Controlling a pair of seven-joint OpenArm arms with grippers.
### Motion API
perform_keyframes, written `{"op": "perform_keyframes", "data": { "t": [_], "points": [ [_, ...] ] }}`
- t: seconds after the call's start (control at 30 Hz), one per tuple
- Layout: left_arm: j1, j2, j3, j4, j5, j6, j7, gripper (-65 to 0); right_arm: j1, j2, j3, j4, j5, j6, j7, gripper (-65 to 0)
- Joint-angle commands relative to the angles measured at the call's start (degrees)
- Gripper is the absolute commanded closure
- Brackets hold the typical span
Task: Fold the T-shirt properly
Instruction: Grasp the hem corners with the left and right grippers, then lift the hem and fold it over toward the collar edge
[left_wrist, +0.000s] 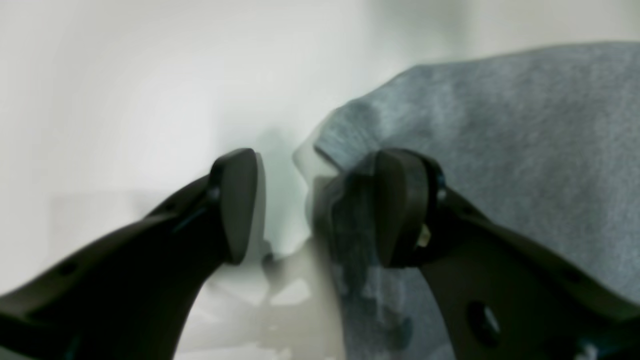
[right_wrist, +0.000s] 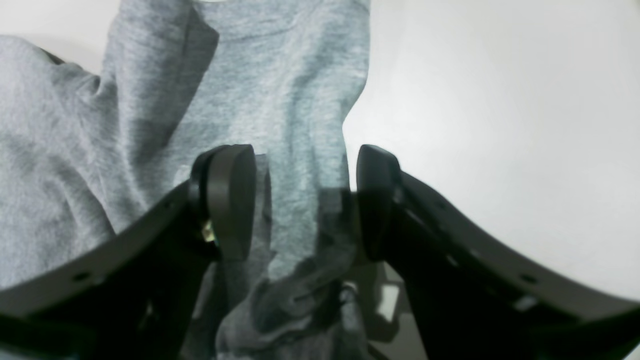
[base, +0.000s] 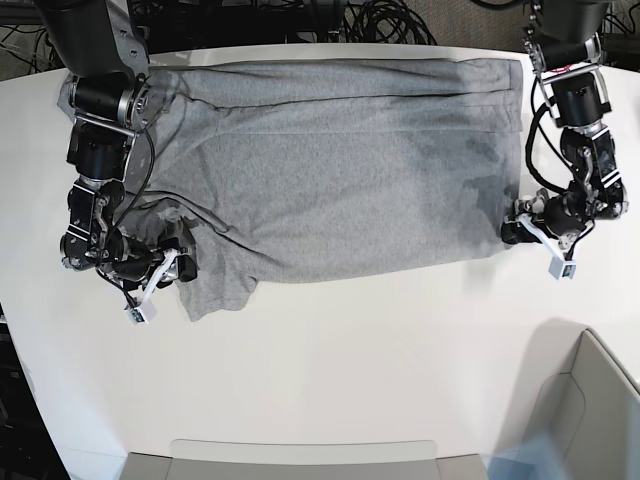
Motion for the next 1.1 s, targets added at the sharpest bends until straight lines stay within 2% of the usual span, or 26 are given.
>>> {"op": "perform_keyframes", "data": {
  "t": [0.0,0.1,0.17,0.23,0.33,0.37,0.4,0.53,0.77,0.8,0.93,1.07],
  "points": [
    [-1.27,0.17,0.09,0.12,0.26,0.02,1.50,-37.1,0.37,0.52,-0.13,-0.10,-2.87,-0.71,-3.28,-32.4],
    [-1.62,0.44,0.09,0.12,0.26,0.02,1.58,-36.9,0.81,0.43,-0.22,-0.19,-2.87,-0.71,-3.28,-30.8],
    [-1.62,0.88,0.09,0.12,0.26,0.02,1.50,-33.3,1.25,0.43,-0.57,-0.36,-2.96,-0.71,-3.28,-24.3],
    [-1.62,0.88,0.09,0.12,0.34,0.46,1.50,-25.1,1.87,0.43,-2.94,-0.19,-2.96,-0.88,-3.28,-15.2],
    [-1.71,0.88,-0.27,0.12,0.34,0.63,1.50,-7.6,2.57,0.52,-6.81,-0.10,-2.96,-1.85,-3.19,-2.0],
    [-1.71,0.88,-0.35,0.12,0.34,0.63,1.50,-2.1,3.18,0.61,-7.78,-0.19,-2.96,-3.25,-2.84,0.0],
    [-1.71,0.88,-0.35,0.12,0.34,0.63,1.50,0.0,3.62,0.61,-8.83,-0.36,-2.96,-5.10,-2.05,0.0],
    [-2.33,0.88,-0.53,1.00,0.34,0.63,2.11,0.0,5.03,0.69,-14.37,-0.10,-2.87,-8.97,0.59,0.0],
    [-6.99,0.61,-0.53,1.00,0.43,0.72,1.50,0.0,10.30,0.78,-14.99,-0.36,-2.79,-9.14,1.20,0.0],
    [-7.86,0.08,-0.09,1.00,0.43,1.07,1.50,0.0,11.18,0.78,-14.99,-0.36,-2.79,-9.23,1.20,0.0],
    [-10.41,-0.53,0.00,1.00,0.43,6.08,1.50,0.0,14.52,0.78,-15.07,-0.54,-2.79,-9.23,1.29,0.0],
    [-12.00,-1.50,0.00,1.17,0.34,6.61,2.29,0.0,16.99,0.69,-15.34,-0.62,-2.87,-9.32,0.94,0.0]
  ]
}}
